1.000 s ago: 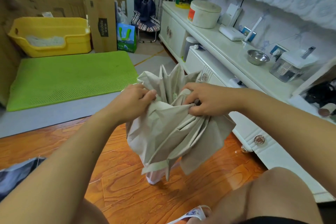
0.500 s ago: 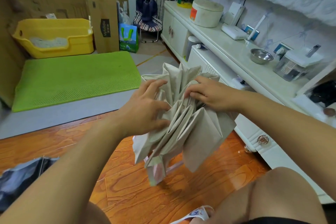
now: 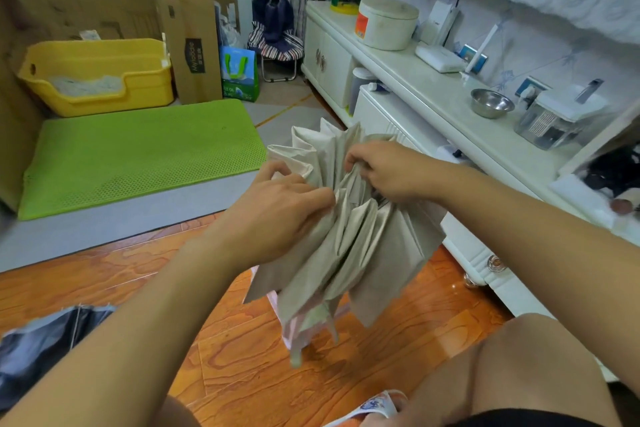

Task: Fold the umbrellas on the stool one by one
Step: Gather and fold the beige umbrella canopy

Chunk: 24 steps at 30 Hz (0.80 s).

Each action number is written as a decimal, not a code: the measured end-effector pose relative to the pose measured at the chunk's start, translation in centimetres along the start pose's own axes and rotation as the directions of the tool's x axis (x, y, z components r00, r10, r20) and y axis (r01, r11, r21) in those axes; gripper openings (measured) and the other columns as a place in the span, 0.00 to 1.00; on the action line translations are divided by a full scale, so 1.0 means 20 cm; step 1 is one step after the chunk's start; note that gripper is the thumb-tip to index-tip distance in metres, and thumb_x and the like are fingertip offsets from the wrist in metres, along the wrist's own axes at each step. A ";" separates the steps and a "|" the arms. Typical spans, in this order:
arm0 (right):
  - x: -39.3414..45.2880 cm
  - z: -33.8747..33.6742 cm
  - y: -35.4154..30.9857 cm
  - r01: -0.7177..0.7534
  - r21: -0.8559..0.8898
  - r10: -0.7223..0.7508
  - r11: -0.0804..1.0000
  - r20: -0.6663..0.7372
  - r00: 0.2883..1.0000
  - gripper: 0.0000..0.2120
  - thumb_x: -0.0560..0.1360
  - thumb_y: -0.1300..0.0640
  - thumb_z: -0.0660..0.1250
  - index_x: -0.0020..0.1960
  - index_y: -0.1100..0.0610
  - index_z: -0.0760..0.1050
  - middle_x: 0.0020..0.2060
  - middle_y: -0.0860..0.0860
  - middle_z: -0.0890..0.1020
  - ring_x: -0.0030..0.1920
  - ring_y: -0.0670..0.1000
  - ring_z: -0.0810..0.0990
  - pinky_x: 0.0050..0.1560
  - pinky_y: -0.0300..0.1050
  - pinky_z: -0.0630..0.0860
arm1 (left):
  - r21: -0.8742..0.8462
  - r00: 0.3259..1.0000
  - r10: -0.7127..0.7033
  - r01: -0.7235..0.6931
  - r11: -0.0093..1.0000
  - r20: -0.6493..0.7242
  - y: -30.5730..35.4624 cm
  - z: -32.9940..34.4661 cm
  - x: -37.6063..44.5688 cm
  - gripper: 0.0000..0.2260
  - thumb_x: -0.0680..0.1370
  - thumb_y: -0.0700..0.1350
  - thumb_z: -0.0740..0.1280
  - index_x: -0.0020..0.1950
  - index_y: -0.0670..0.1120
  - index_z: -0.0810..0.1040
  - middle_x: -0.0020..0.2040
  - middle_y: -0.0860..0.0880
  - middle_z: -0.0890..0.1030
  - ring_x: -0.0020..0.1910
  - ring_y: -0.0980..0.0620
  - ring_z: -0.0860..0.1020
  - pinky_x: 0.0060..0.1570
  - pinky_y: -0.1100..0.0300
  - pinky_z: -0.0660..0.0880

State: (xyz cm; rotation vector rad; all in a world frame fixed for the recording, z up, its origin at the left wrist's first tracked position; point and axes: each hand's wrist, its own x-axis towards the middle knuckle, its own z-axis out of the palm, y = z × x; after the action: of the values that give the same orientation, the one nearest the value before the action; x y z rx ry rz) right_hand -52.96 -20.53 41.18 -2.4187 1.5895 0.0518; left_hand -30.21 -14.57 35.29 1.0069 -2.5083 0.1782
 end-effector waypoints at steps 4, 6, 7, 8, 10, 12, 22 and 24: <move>0.00 0.03 -0.02 -0.051 0.004 0.051 0.999 -0.027 0.998 0.15 0.82 0.59 0.55 0.61 0.49 0.77 0.61 0.53 0.76 0.61 0.55 0.74 0.64 0.56 0.72 | 0.067 1.000 0.003 -0.003 0.998 -0.002 0.01 -0.02 0.04 0.13 0.73 0.39 0.57 0.53 0.50 0.74 0.38 0.52 0.77 0.34 0.43 0.76 0.52 0.48 0.69; 0.01 0.03 -0.05 -0.049 0.017 0.050 0.999 -0.019 0.999 0.13 0.83 0.53 0.55 0.58 0.52 0.77 0.59 0.54 0.77 0.62 0.56 0.75 0.64 0.56 0.71 | 0.093 1.000 -0.006 0.006 0.996 0.000 0.02 -0.03 0.06 0.16 0.71 0.39 0.55 0.54 0.49 0.76 0.37 0.50 0.76 0.31 0.42 0.75 0.46 0.50 0.71; 0.00 0.03 -0.07 -0.051 0.036 0.051 0.998 -0.004 0.999 0.14 0.83 0.47 0.55 0.56 0.52 0.77 0.57 0.54 0.77 0.60 0.56 0.75 0.62 0.56 0.72 | 0.099 1.000 -0.015 0.015 0.995 -0.008 0.02 -0.02 0.07 0.16 0.72 0.39 0.56 0.55 0.48 0.76 0.37 0.49 0.76 0.30 0.42 0.75 0.43 0.50 0.72; 0.00 0.02 -0.08 -0.052 0.062 0.051 0.997 0.017 0.999 0.18 0.83 0.42 0.54 0.55 0.51 0.77 0.56 0.54 0.77 0.59 0.55 0.75 0.62 0.56 0.71 | 0.092 0.999 -0.031 0.033 0.995 -0.020 0.02 -0.01 0.08 0.14 0.74 0.41 0.57 0.55 0.48 0.76 0.37 0.49 0.76 0.31 0.42 0.75 0.42 0.51 0.72; -0.02 0.01 -0.10 -0.041 0.084 0.037 0.996 0.057 0.998 0.19 0.82 0.39 0.54 0.59 0.50 0.76 0.58 0.53 0.75 0.61 0.55 0.75 0.64 0.55 0.71 | 0.032 0.996 -0.079 0.080 0.996 -0.028 0.02 0.01 0.08 0.10 0.81 0.49 0.57 0.54 0.49 0.76 0.38 0.50 0.78 0.36 0.42 0.79 0.43 0.49 0.73; -0.02 0.02 -0.09 -0.030 0.049 0.026 0.998 0.074 0.997 0.17 0.82 0.43 0.59 0.67 0.49 0.73 0.65 0.53 0.72 0.66 0.55 0.73 0.68 0.56 0.70 | -0.075 0.991 -0.130 0.130 0.989 0.015 0.00 0.00 0.07 0.14 0.83 0.57 0.54 0.53 0.51 0.74 0.43 0.51 0.81 0.46 0.44 0.80 0.50 0.46 0.73; -0.07 0.05 -0.03 0.064 0.049 -0.069 0.997 0.092 0.993 0.23 0.81 0.50 0.61 0.75 0.45 0.65 0.73 0.46 0.63 0.72 0.49 0.66 0.69 0.46 0.63 | -0.112 0.957 -0.282 0.288 0.951 0.066 -0.15 0.01 0.02 0.26 0.74 0.51 0.46 0.63 0.55 0.78 0.55 0.57 0.82 0.57 0.49 0.71 0.50 0.54 0.57; -0.07 0.04 -0.01 0.056 0.062 -0.061 0.997 0.087 0.994 0.23 0.81 0.48 0.61 0.76 0.46 0.64 0.74 0.47 0.63 0.74 0.48 0.63 0.72 0.46 0.61 | -0.063 0.952 -0.304 0.306 0.950 0.047 -0.14 0.00 0.02 0.24 0.74 0.52 0.49 0.61 0.55 0.79 0.51 0.57 0.82 0.55 0.48 0.70 0.51 0.53 0.58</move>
State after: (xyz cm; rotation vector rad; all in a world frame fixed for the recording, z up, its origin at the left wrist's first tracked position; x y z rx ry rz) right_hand -53.32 -19.06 40.58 -2.3820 1.4603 0.0985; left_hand -28.53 -16.72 35.38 1.3617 -2.3336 -0.0214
